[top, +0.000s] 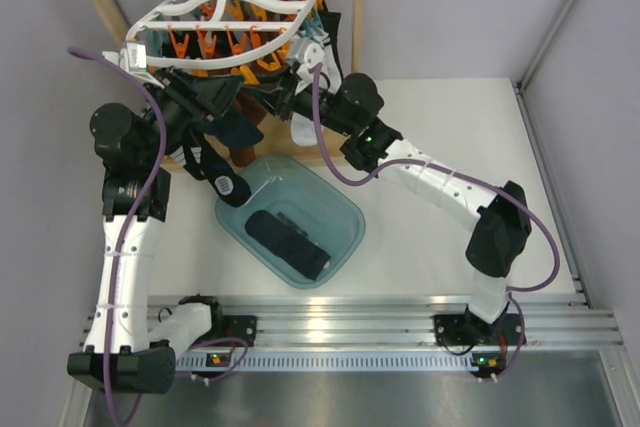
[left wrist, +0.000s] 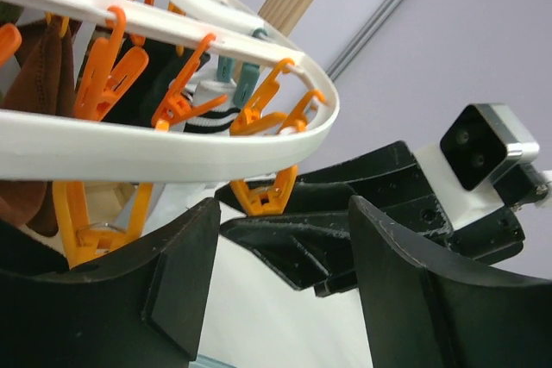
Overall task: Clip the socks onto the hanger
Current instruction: Open the clamp at the hanger.
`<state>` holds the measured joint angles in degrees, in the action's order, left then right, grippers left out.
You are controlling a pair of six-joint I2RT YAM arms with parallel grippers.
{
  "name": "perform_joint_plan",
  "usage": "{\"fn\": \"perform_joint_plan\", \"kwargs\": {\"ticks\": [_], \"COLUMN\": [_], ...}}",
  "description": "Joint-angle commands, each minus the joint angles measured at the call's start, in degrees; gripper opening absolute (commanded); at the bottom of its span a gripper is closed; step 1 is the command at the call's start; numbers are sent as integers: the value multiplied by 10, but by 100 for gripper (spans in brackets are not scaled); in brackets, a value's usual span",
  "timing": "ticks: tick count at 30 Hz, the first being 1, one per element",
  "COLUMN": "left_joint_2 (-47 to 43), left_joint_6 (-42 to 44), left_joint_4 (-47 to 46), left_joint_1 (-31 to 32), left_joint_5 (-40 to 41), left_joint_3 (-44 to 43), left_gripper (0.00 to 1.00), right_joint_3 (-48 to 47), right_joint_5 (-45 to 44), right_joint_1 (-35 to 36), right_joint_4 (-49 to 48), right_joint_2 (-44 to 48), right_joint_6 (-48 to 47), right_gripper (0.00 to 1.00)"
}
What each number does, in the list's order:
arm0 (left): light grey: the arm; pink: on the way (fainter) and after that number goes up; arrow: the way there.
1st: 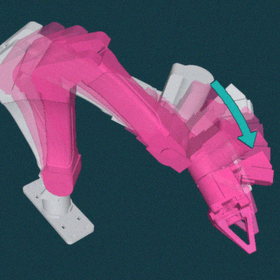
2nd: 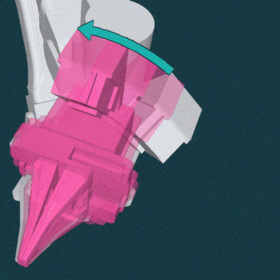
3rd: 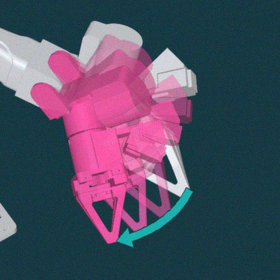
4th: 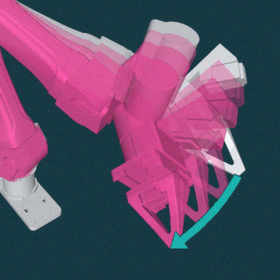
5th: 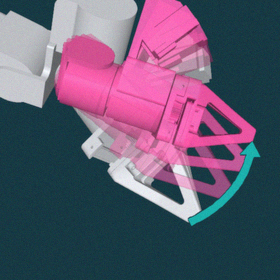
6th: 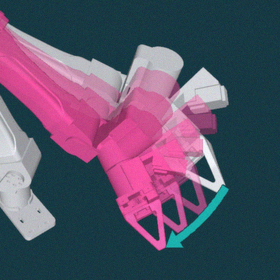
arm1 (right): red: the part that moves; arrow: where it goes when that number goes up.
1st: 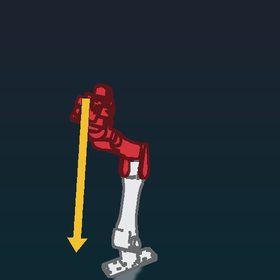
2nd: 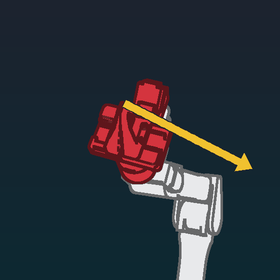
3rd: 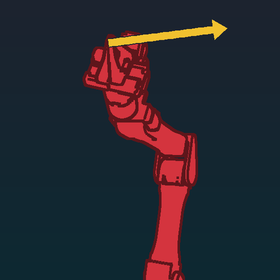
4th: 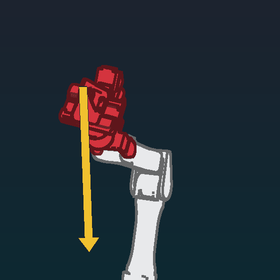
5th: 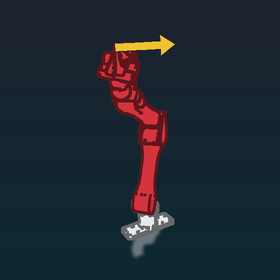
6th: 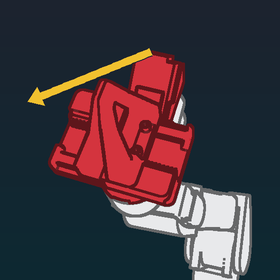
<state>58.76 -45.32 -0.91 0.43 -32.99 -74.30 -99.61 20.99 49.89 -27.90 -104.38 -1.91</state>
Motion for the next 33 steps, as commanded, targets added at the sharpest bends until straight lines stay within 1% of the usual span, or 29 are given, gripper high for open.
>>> {"fn": "perform_joint_plan", "kwargs": {"ticks": [1, 9, 17, 23, 33], "left_joint_2": [0, 19, 28, 42, 61], "left_joint_6": [-10, -4, -3, -3, -22], "left_joint_4": [-78, -103, -121, -129, -132], "left_joint_1": [0, -1, 0, 9, 14], "left_joint_5": [18, 43, 35, 42, 52], "left_joint_3": [9, 25, 29, 21, 6], "left_gripper": [66, 66, 65, 65, 61], "right_joint_3": [-9, -8, -8, -8, -3], "right_joint_5": [53, 54, 54, 48, 42], "right_joint_1": [23, 26, 27, 33, 38], "right_joint_4": [-55, -66, -67, -62, -60], "right_joint_2": [5, -1, 0, -4, -5], "right_joint_6": [-2, 4, 8, -7, -25], "right_gripper": [0, 0, 0, 0, 0]}}
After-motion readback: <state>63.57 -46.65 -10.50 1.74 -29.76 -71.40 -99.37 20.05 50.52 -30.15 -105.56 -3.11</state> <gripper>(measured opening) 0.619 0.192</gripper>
